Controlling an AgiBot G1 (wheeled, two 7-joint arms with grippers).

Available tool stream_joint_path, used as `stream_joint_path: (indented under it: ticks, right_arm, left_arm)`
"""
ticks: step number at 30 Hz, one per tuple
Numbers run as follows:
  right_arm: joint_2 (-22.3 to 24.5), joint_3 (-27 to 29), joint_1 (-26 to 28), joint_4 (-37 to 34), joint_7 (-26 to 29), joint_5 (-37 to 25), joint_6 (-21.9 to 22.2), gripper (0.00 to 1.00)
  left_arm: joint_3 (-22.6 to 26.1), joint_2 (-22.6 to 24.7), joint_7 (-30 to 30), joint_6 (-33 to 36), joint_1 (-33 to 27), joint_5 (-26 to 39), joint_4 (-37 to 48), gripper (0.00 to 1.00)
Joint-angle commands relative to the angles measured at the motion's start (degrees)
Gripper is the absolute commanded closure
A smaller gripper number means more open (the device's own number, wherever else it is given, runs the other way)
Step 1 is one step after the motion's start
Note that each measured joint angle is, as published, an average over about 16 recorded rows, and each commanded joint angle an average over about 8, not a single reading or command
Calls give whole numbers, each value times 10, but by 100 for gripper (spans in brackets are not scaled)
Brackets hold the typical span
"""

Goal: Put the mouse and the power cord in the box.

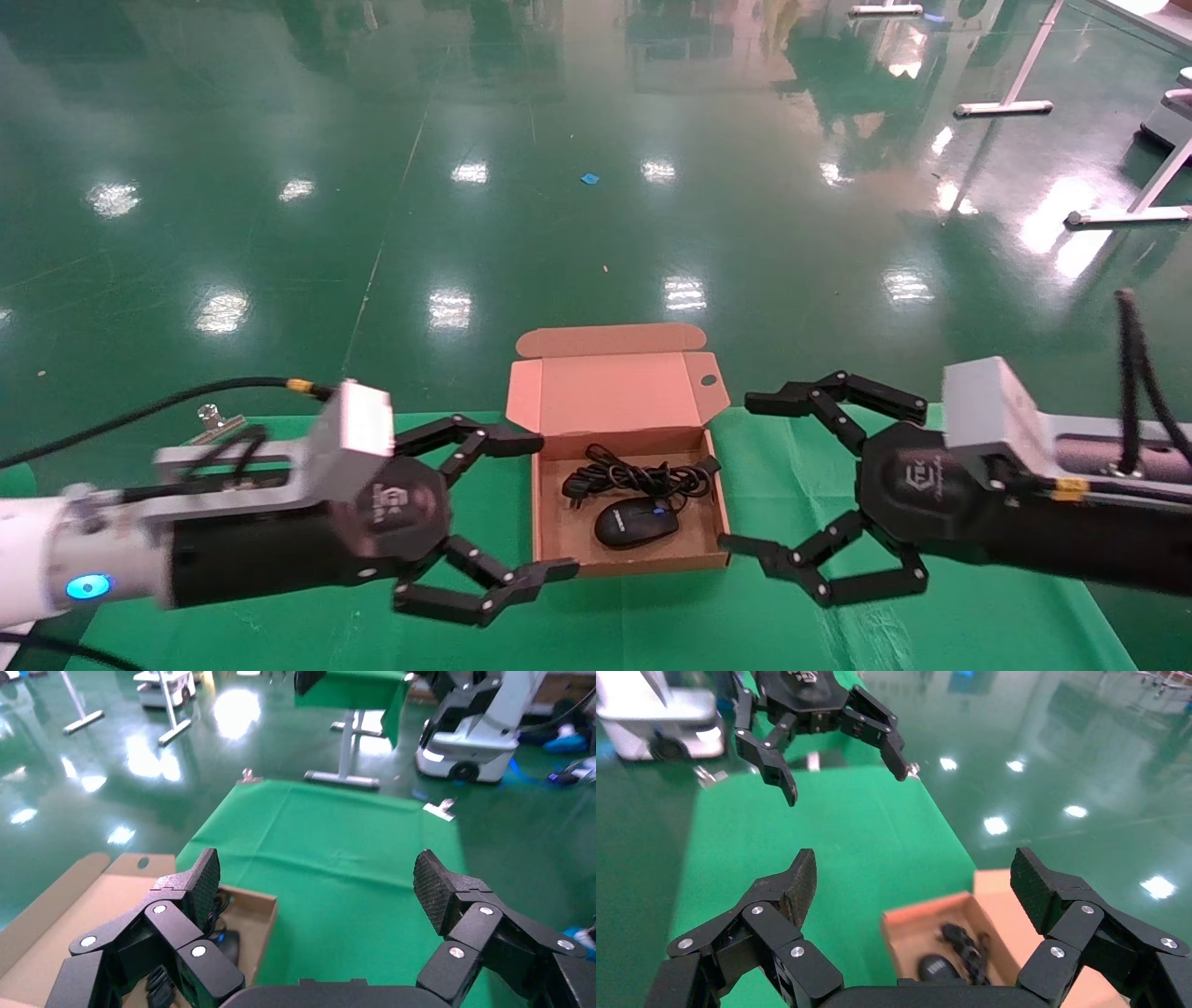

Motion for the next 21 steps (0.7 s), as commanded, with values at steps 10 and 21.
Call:
stream_joint_path:
  ticks: [10,21]
  right_arm:
    - [33,74,-82,115,101,69,-24,0]
    - [56,127,-141,198,168,119,-41,0]
  left_arm:
    - [-67,-80,-35,64,50,-102,-79,0]
    - [-115,-138,-60,110,86,-175,-136,0]
